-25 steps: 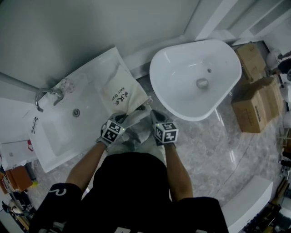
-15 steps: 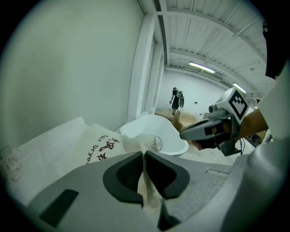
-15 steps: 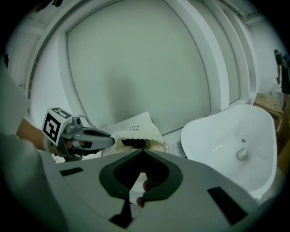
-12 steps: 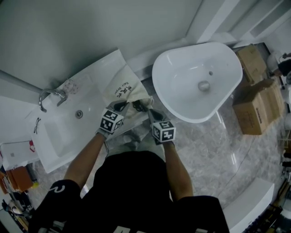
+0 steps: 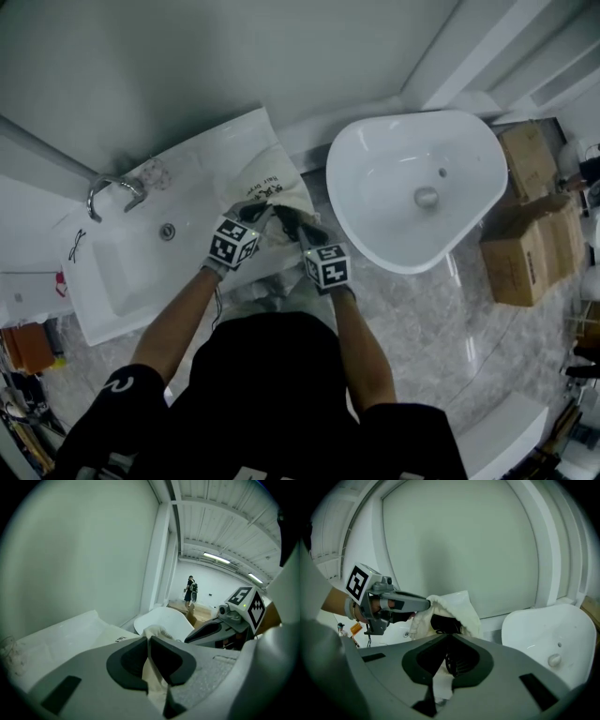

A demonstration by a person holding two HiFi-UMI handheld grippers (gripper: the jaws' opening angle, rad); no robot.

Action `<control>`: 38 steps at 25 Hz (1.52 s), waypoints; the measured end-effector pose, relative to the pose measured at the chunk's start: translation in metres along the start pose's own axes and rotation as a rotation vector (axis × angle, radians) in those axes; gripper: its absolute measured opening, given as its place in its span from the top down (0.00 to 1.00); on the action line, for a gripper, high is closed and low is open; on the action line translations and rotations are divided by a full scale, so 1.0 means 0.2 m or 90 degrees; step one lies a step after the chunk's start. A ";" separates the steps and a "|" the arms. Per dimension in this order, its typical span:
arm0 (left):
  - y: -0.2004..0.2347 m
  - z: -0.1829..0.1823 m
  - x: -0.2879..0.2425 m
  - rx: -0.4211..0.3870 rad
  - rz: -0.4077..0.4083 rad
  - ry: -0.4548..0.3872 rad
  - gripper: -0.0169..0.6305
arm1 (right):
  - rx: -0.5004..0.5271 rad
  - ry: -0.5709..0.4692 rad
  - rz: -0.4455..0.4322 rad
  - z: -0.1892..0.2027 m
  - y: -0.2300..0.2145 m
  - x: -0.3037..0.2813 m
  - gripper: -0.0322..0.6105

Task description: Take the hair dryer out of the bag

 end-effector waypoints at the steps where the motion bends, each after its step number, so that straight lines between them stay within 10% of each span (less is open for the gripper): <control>1: 0.01 0.00 0.00 0.000 0.002 -0.002 0.94 | 0.017 0.012 -0.003 -0.01 0.00 -0.04 0.92; 11: 0.11 -0.03 -0.06 0.020 0.023 0.004 0.94 | 0.103 0.126 -0.030 -0.13 0.04 -0.41 0.66; 29: 0.32 0.00 -0.13 0.043 0.093 0.024 0.92 | 0.035 0.227 -0.014 -0.16 0.04 -0.67 0.53; 38: 0.35 0.01 -0.15 0.063 0.144 0.018 0.91 | 0.103 0.265 0.037 -0.08 0.01 -0.75 0.55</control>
Point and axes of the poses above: the fingertips, and each gripper's own axes: x backward along the fingers, y to its left, z out of its underside, the point moved 10 cm from there along x, backward along the fingers, and after that the axes turned 2 degrees about y, right-handed, at the moved point
